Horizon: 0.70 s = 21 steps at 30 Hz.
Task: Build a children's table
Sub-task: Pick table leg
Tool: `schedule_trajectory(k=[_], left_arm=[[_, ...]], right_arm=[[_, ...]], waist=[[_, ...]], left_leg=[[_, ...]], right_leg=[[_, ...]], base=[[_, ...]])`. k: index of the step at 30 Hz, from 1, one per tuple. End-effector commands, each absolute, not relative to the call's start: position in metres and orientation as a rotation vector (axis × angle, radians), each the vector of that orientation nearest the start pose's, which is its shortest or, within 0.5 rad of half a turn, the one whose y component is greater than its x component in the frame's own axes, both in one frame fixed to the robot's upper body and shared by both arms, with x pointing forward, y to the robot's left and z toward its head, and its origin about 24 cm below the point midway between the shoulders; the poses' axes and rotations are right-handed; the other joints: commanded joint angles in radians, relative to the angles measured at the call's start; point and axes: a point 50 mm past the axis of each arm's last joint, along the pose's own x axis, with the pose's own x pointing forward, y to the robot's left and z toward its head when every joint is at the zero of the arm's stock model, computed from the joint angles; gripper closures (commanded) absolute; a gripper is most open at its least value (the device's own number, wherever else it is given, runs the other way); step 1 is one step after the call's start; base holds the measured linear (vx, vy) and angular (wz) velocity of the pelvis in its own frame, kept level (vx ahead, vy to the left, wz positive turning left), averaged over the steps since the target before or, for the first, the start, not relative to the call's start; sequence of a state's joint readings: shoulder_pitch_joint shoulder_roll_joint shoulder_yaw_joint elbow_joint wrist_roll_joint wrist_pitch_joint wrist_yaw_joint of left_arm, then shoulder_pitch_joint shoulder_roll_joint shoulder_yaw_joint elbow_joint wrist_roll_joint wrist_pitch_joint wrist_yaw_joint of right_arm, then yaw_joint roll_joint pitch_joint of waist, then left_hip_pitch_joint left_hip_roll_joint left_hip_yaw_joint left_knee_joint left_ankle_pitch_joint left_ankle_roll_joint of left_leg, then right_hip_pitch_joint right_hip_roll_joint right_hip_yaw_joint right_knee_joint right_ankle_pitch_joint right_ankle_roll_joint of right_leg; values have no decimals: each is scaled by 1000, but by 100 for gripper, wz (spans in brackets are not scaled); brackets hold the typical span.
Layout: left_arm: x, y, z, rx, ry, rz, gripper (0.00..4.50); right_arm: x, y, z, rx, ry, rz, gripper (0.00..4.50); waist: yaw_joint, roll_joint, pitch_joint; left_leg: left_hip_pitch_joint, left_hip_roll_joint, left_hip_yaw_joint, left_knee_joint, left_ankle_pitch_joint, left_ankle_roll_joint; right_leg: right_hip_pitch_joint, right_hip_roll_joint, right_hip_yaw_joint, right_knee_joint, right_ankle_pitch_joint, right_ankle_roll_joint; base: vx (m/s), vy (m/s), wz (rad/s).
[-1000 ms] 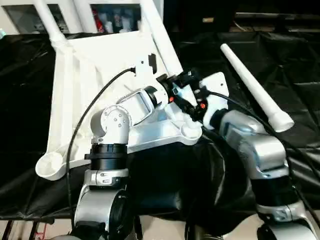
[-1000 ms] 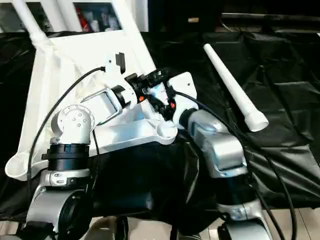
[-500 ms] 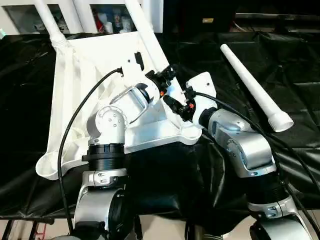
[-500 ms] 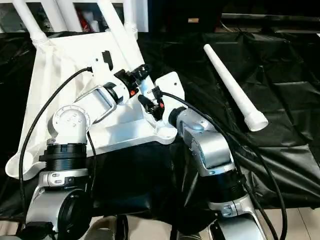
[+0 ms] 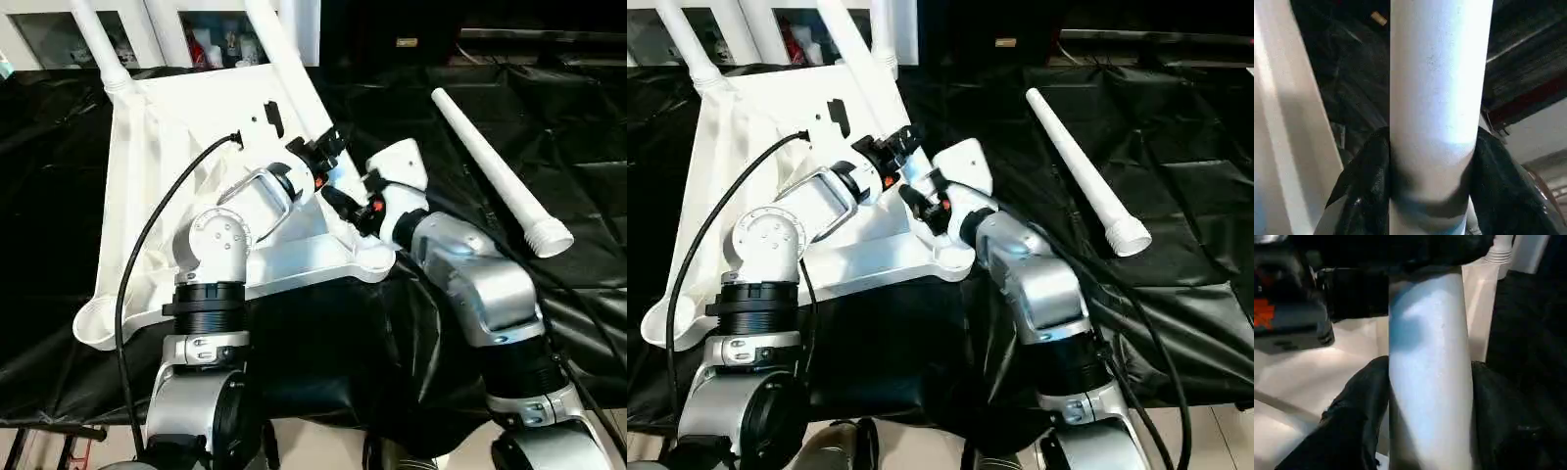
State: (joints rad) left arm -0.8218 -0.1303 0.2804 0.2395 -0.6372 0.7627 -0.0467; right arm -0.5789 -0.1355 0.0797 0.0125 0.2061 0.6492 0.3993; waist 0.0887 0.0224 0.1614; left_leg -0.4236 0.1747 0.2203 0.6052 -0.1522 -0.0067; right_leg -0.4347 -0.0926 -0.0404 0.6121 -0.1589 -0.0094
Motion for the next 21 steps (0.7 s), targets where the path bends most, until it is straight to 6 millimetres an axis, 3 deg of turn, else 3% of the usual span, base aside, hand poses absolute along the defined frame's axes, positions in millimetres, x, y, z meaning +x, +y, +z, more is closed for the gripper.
schedule_trajectory(k=[1, 2, 3, 6, 11, 12, 21], left_arm=[[351, 43, 179, -674, 200, -653, 259], [351, 44, 180, -667, 195, -660, 259], [353, 48, 184, -642, 177, -685, 259], [354, 56, 192, -596, 164, -781, 259], [354, 62, 199, -575, 163, -895, 259], [354, 63, 200, -584, 164, -913, 259], [350, 64, 204, -577, 187, -1034, 259]], right_arm=[[331, -94, 150, 39, 126, 685, 153], [332, -97, 150, 50, 132, 688, 144], [333, -108, 152, 101, 164, 706, 144], [329, -132, 152, 164, 264, 794, 113], [317, -157, 158, 263, 359, 928, 89], [316, -161, 159, 269, 368, 939, 89], [319, -175, 175, 370, 371, 970, 89]], waist=[[-1, -10, -134], [0, -5, -134], [-2, -10, -132], [1, -11, -130], [3, -15, -132], [6, -11, -132], [5, -16, -133]], left_leg=[[41, 40, -32, -51, -73, 83], [40, 41, -33, -50, -72, 83], [40, 40, -32, -51, -80, 83], [41, 38, -31, -52, -90, 77], [41, 36, -31, -49, -97, 68], [42, 37, -31, -49, -100, 64], [42, 38, -31, -47, -113, 51]], right_leg=[[67, -41, 31, -52, -43, -244], [66, -43, 32, -49, -45, -246], [66, -42, 31, -52, -60, -246], [69, -41, 32, -54, -87, -240], [70, -44, 32, -58, -128, -236], [68, -46, 32, -59, -140, -236], [62, -47, 29, -63, -205, -231]], base=[[0, 0, 0], [0, 0, 0], [0, 0, 0], [0, 0, 0], [0, 0, 0], [0, 0, 0], [0, 0, 0]])
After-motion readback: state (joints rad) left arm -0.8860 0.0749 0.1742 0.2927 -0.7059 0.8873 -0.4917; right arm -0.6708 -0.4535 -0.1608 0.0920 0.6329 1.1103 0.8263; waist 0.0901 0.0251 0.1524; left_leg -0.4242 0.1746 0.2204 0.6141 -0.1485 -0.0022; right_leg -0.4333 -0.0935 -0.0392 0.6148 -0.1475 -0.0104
